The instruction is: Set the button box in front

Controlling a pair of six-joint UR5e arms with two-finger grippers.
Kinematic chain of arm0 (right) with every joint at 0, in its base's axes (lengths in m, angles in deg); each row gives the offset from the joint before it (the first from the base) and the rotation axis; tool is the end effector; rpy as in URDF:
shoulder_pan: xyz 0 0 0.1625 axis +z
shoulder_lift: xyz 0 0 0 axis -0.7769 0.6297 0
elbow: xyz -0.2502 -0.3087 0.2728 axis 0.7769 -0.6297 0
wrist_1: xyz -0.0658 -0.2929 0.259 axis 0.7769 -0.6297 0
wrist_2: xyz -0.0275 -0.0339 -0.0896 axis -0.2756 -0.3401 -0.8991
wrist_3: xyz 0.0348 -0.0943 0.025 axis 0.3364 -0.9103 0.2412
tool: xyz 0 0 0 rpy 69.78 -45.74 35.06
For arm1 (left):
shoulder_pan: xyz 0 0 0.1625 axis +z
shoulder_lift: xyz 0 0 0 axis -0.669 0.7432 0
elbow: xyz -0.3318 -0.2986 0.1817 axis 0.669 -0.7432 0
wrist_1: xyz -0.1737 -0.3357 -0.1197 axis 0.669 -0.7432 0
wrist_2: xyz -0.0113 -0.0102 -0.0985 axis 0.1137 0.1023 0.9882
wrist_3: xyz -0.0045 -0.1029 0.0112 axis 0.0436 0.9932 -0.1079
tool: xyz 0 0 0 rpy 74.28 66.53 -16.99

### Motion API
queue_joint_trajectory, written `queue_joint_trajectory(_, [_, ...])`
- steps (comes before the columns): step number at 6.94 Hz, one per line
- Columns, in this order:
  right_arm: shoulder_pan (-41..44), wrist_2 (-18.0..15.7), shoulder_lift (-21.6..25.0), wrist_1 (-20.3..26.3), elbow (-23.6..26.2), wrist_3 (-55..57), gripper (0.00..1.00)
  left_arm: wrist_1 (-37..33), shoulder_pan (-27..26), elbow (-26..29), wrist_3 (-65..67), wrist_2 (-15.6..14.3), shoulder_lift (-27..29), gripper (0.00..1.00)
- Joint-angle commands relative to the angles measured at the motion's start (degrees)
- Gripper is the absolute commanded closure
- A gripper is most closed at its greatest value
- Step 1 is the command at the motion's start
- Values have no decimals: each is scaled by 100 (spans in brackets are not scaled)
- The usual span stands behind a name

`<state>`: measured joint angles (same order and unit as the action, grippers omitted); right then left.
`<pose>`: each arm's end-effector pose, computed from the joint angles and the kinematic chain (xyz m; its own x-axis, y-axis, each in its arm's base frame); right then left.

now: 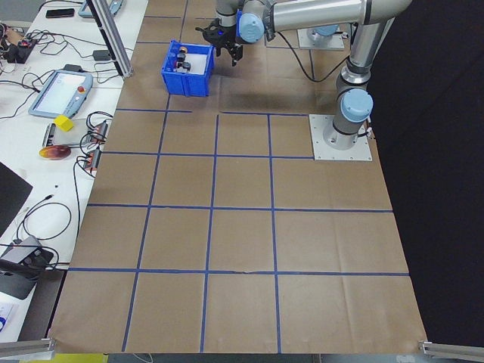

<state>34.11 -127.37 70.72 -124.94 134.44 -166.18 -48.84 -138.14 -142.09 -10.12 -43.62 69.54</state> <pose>0.0984 -0.3291 0.3931 0.0277 -0.9980 -0.0566 -0.9976 -0.0313 0.0626 -0.1866 -0.4618 0.4584 -0.7095 -0.7042 0.0267 -0.7042 0.7099 0.0128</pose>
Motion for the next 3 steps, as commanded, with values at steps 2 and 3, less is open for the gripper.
queue_joint_trajectory(2, [1410, -19, 45, -146, 103, 1551, 91, -250, 271, -798, -3129, -152, -1228, 1])
queue_joint_trajectory(3, [1875, -11, 19, -330, 103, 2087, 91, -250, 289, -817, -4787, -170, -1415, 1])
